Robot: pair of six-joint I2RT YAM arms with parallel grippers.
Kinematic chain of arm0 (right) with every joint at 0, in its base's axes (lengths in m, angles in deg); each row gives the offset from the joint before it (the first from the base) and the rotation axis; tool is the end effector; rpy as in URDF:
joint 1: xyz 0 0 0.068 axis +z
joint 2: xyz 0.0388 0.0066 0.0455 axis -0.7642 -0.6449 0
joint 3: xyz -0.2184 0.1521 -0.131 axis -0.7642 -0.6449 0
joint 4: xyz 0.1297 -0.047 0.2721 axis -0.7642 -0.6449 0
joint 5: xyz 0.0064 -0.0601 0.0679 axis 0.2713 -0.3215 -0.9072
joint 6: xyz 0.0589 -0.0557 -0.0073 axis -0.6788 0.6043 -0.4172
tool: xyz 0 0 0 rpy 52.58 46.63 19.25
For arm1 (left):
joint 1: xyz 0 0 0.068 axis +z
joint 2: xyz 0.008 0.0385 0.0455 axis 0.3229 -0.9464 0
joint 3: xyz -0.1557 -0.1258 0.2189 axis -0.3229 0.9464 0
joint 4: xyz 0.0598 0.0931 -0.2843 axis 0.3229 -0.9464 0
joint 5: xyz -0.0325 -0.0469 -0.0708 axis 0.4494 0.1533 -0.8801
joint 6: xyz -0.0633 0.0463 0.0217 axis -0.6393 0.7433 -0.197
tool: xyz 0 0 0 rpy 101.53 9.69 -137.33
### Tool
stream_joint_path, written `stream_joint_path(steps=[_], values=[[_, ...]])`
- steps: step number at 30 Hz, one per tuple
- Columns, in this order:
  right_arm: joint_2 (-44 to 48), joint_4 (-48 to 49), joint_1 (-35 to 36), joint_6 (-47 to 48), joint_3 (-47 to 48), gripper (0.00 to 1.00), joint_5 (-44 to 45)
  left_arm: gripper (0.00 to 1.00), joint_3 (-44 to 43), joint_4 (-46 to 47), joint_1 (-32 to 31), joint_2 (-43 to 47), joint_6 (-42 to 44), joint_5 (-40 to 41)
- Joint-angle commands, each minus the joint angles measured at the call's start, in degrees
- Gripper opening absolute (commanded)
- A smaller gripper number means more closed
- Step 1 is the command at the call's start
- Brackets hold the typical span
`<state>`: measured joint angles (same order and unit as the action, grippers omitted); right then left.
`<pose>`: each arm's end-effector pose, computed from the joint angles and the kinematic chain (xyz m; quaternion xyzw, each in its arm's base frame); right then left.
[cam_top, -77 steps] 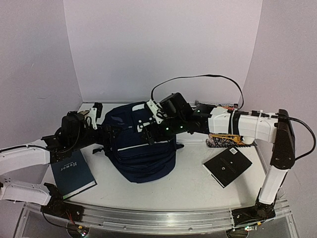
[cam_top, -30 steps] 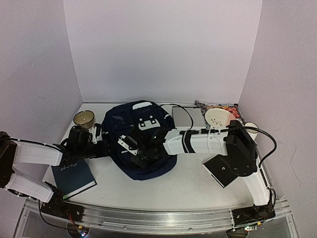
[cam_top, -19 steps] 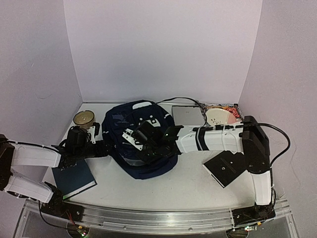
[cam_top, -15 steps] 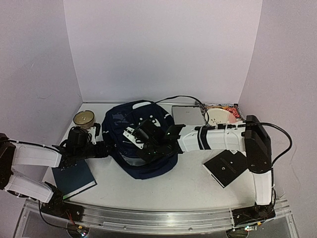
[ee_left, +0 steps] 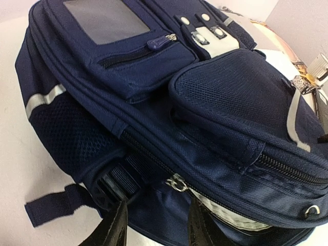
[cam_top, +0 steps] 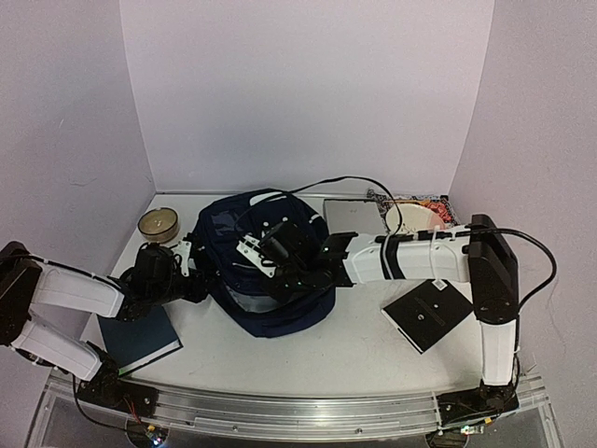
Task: Pack the student bag
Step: Pick up the second largest pocket of the bag from the student bag, then pick up the second largest pocket of the student bag.
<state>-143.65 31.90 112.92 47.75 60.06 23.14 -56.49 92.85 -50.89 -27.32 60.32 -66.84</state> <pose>0.2705 0.4905 0.2190 -0.4286 0.7303 0.1392 0.5133 0.2478 -0.1571 0.1168 0.1458 0.8520 -0.2037 0.4597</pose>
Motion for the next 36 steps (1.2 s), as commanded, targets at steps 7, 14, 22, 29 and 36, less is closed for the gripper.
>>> stream_joint_path(steps=[7, 14, 22, 29, 36], values=[[6.22, 1.04, -0.37, -1.81, -1.0, 0.0, -1.85, 0.35, -1.69, 12.22, -0.11, -9.29, 8.07, -5.31], [7.16, 1.46, -0.34, -1.55, -1.51, 0.0, -3.07, 0.35, -3.41, 14.33, -0.11, -12.75, 9.2, -8.82], [8.15, 1.61, -0.33, -1.8, -2.58, 0.0, -4.03, 0.21, -5.48, 16.61, -0.13, -15.38, 10.1, -9.96], [7.28, 1.63, -0.34, -2.4, -2.53, 0.0, -1.02, 0.0, -1.96, 16.49, -0.16, -10.03, 5.5, -10.85], [4.99, 0.99, -0.38, -4.19, -1.03, 0.0, 3.81, 0.0, 2.41, 14.41, -1.55, -3.11, -1.22, -10.84]])
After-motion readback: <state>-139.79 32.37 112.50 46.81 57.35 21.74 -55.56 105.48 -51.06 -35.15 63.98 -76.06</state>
